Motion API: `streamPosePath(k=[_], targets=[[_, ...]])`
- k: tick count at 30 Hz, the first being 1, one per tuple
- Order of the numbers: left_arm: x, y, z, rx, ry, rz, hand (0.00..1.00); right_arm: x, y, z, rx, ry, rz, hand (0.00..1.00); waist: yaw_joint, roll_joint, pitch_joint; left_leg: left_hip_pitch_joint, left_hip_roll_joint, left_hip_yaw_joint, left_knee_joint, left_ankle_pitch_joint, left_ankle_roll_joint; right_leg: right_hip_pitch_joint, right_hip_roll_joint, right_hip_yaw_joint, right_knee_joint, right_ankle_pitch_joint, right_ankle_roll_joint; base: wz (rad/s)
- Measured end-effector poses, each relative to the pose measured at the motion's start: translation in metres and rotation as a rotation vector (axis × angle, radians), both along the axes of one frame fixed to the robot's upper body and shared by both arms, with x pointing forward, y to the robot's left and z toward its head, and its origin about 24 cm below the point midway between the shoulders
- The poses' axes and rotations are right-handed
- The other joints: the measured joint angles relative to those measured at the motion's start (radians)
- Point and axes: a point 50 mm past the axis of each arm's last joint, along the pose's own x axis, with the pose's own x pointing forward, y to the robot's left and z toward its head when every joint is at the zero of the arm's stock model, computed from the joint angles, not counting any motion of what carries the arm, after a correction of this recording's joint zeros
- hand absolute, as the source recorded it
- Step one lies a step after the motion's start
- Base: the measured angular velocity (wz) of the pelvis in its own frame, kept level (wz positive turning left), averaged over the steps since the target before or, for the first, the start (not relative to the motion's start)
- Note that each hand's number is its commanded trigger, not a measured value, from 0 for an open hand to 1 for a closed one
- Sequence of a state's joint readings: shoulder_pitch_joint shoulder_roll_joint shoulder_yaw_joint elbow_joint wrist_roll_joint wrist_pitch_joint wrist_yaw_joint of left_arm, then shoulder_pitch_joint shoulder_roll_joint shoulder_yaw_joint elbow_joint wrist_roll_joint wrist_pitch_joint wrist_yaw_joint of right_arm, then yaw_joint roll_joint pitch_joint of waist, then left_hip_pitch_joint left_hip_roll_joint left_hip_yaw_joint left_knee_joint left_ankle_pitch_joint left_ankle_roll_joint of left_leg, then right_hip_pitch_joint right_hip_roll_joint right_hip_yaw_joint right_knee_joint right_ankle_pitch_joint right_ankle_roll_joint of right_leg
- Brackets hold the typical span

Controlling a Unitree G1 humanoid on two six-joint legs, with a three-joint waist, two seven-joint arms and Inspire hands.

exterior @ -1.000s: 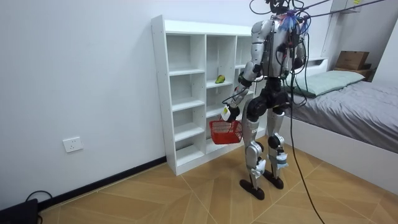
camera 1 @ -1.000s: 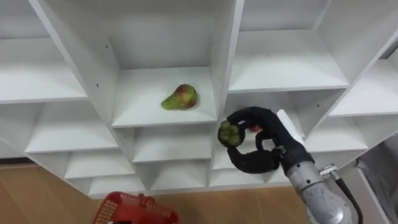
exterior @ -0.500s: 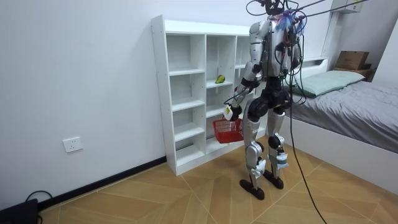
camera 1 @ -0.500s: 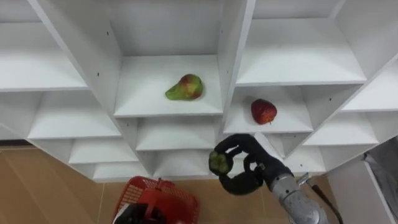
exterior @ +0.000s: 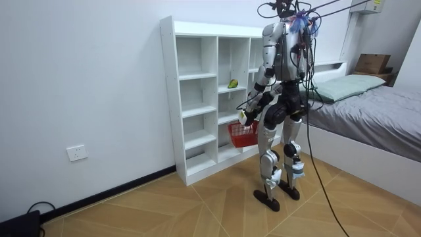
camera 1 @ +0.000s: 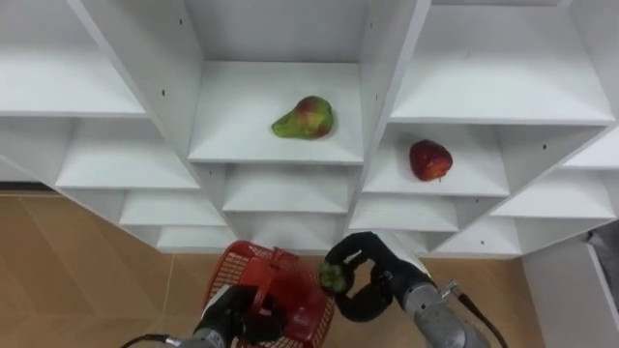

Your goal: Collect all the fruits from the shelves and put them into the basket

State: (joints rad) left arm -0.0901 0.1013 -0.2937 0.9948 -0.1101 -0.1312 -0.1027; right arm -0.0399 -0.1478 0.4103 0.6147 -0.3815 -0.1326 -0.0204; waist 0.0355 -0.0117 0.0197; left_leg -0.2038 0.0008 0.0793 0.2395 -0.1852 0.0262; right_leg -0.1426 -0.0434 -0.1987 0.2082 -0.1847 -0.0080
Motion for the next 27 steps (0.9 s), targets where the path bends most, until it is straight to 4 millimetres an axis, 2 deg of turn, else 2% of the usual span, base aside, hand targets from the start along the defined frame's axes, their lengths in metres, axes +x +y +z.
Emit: streamPosePath(k=[5,13,27], targets=[[0.006,-0.004,0.004,-0.024,-0.020,-0.031,1.00,-0.002,0.003,-0.001,0.001,0.013,0.018,1.00,0.000,0.017,-0.0003,-0.008,0.000,-0.001,0.000,0.002,0.000,-0.014,0.000,-0.001,0.011,0.000,0.000,0.00],[0.009,-0.012,0.005,-0.046,-0.027,-0.074,1.00,-0.009,0.002,-0.016,-0.044,0.086,0.051,1.00,0.007,0.017,0.0001,-0.013,0.000,0.000,-0.001,0.006,0.000,-0.021,0.000,-0.001,0.015,0.000,0.000,0.00],[0.009,-0.019,0.006,-0.075,-0.031,-0.119,1.00,-0.011,0.001,-0.018,-0.052,0.105,0.059,1.00,0.022,0.019,0.0012,-0.035,0.000,-0.009,0.017,0.010,0.000,-0.039,-0.002,-0.007,0.031,0.000,0.000,0.01]])
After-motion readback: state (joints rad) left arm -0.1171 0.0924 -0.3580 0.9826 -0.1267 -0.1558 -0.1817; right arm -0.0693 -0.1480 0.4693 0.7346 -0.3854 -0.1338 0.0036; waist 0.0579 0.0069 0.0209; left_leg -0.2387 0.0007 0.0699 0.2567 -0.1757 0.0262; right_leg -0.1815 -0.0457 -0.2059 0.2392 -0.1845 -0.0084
